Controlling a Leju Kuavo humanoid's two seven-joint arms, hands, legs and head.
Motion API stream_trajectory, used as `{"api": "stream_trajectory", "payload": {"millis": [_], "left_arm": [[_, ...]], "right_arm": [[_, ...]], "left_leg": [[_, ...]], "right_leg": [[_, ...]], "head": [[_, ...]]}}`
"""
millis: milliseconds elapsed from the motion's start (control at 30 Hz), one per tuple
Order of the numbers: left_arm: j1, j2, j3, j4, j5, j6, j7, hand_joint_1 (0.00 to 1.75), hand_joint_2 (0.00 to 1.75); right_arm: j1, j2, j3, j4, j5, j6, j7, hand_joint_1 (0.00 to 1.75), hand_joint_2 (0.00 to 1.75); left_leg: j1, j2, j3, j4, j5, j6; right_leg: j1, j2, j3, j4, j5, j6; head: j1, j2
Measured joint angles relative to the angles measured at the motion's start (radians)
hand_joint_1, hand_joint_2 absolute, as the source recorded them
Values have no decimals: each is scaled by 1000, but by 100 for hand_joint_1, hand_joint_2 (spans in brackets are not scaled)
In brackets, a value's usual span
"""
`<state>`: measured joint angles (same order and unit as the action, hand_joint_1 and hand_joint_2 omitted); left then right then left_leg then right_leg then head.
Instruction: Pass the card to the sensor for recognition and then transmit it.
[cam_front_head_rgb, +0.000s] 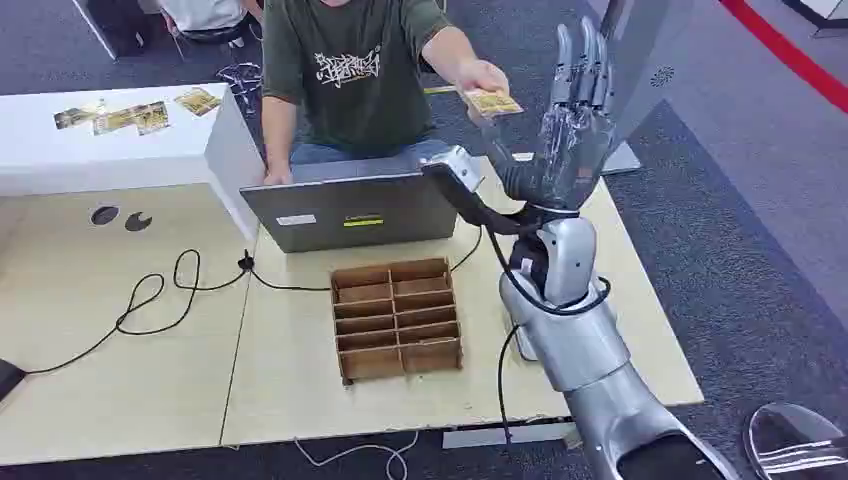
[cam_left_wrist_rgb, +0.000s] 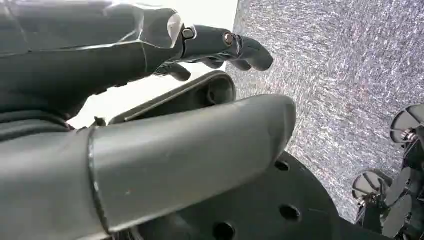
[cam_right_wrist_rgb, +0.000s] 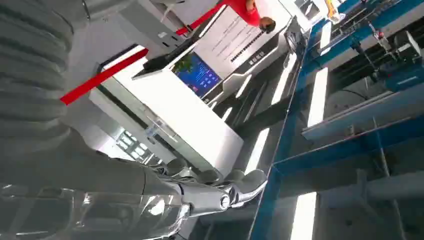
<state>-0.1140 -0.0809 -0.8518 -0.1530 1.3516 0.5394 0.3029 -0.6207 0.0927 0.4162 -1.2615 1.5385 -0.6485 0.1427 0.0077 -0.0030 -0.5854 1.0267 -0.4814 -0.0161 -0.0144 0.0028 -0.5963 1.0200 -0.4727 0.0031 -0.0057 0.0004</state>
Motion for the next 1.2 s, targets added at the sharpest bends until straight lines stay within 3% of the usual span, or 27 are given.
{"api": "stream_trajectory", "payload": {"millis": [333,600,1200], "left_arm": [[-4,0,-21,0,-13,-3,3,0,0],[-11,1,-38,0,-18,-4,10,0,0],[-10,8,-39,0,-5,-7,11,0,0]], "right_arm": [[-231,45,6,343,15,0,36,0,175],[-411,71,56,634,29,0,84,0,175],[-450,75,75,754,1,-1,76,0,175]], "left_leg": [[0,0,0,0,1,0],[0,-1,0,0,1,-1],[0,-1,0,0,1,-1]], "right_leg": [[0,0,-1,1,1,0],[0,-1,-1,1,1,0],[0,0,-1,1,1,0]], "head": [[0,0],[0,0],[0,0]]}}
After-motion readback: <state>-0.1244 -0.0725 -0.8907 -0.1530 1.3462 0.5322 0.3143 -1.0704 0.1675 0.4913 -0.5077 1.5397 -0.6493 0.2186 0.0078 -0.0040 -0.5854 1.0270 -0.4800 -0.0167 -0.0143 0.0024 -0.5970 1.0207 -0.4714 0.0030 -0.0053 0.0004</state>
